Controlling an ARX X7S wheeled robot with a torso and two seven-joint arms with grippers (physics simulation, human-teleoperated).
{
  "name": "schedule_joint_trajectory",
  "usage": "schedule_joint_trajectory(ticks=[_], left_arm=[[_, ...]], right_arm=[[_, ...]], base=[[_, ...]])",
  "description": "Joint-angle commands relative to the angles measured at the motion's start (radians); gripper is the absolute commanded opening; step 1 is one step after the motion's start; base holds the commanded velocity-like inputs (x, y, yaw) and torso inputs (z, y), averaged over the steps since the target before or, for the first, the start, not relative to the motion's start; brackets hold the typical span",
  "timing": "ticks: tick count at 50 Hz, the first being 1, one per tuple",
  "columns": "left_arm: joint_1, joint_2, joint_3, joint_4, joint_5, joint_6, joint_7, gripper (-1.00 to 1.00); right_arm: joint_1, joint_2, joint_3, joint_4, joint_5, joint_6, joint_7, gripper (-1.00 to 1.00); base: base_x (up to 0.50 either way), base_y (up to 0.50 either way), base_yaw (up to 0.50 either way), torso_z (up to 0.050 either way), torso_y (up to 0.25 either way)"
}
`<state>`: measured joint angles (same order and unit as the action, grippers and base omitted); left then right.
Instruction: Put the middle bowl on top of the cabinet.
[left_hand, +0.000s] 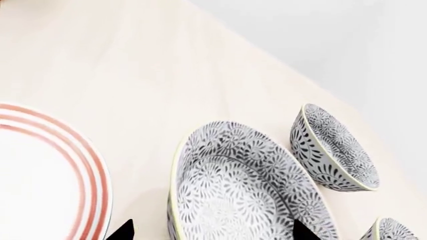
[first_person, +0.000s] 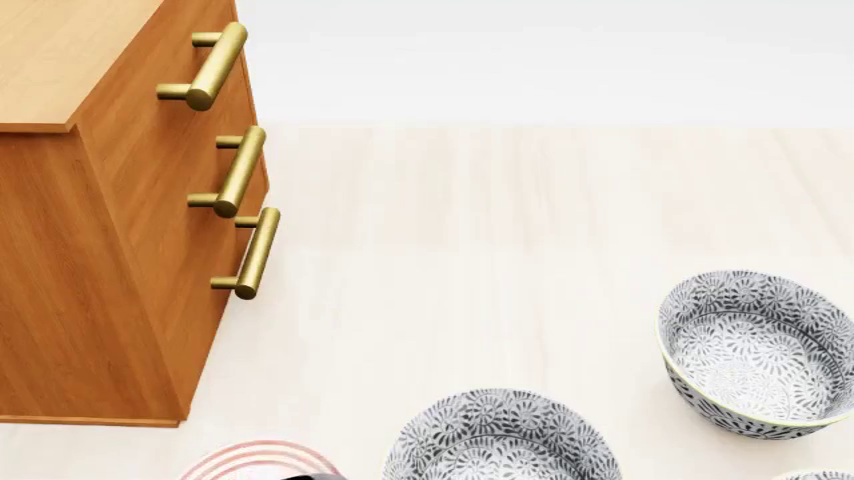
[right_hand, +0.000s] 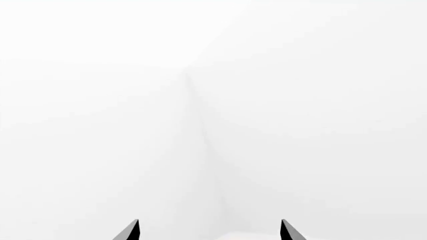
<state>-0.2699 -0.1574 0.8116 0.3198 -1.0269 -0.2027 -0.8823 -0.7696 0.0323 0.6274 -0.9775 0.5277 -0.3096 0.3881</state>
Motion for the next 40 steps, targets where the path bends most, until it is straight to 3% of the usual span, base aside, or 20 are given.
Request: schedule_joint_trajectory(ticks=[1, 40], left_arm=[[-0.006, 0.035, -0.022, -0.079, 0.011, 0.025, 0.059, 1.0], [-0.039, 0.061, 0.02, -0.267, -0.002, 0.046, 0.134, 1.0]], right_arm=[[-0.013, -0.028, 0.03, 0.015, -0.027, -0.025, -0.036, 1.0], [-0.015, -0.031, 0.037, -0.014, -0.025, -0.016, -0.036, 1.0]], base=[[0.0, 0.0, 0.0, 0.0, 0.0], [0.0, 0.0, 0.0, 0.0, 0.0]])
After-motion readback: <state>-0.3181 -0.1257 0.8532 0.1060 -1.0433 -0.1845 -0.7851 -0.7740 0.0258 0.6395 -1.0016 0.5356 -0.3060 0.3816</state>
